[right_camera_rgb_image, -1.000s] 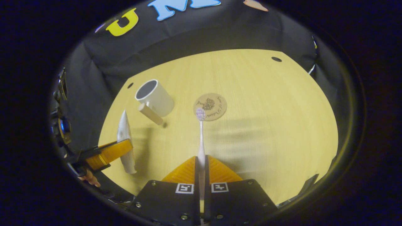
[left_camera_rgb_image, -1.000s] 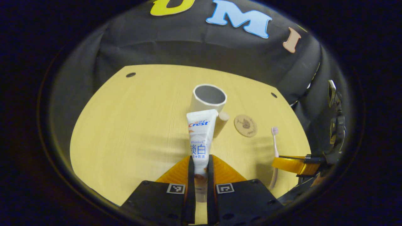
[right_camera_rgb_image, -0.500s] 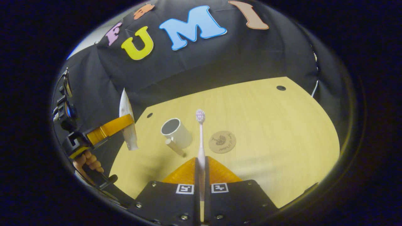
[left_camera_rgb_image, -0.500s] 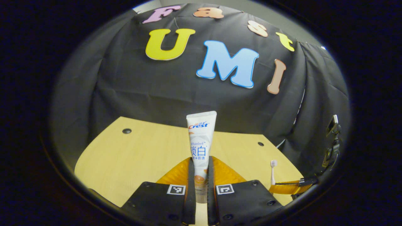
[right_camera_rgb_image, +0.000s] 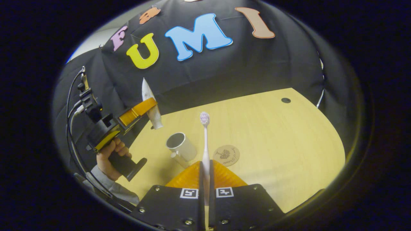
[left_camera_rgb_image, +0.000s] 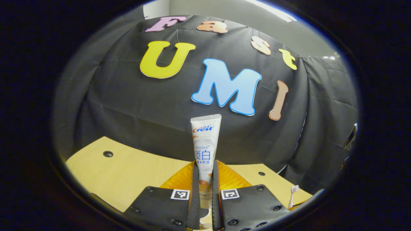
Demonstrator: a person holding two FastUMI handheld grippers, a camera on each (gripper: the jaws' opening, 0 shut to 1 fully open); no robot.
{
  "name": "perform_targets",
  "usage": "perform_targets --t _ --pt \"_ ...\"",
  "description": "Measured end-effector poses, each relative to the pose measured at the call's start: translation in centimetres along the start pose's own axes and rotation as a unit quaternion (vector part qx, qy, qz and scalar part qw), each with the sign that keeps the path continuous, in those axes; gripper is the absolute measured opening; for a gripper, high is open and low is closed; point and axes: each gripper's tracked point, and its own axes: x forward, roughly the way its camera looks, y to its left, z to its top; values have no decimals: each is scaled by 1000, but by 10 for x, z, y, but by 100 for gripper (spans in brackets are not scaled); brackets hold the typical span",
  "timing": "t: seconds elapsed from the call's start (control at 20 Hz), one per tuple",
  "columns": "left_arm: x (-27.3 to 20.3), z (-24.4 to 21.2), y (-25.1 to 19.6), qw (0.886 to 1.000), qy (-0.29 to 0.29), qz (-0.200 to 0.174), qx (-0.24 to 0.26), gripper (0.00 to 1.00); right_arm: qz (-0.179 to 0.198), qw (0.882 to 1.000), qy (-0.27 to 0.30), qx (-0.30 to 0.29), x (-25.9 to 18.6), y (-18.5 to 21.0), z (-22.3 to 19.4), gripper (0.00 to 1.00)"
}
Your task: Put the toothbrush and toothpaste on the desktop into the cup, then pick up the cup and place it on the coaster on the desktop.
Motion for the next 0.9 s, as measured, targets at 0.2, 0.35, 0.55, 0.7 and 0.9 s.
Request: perform_targets --t 0.2,0.35,0.55,0.7,0.9 --pt "-3 -19 5 1000 29 3 7 21 -11 1000 14 3 1 -2 -5 6" --pt "-6 -32 8 998 52 4 20 21 -13 1000 17 7 1 -2 -7 6" --pt "-13 -47 11 996 87 5 26 24 -10 1000 22 10 2 -1 -8 6" --pt "-17 -57 11 994 109 9 21 31 -10 1000 28 5 2 -2 -9 6" --pt "-29 -67 13 990 137 24 6 33 -7 1000 27 6 3 -1 -8 6"
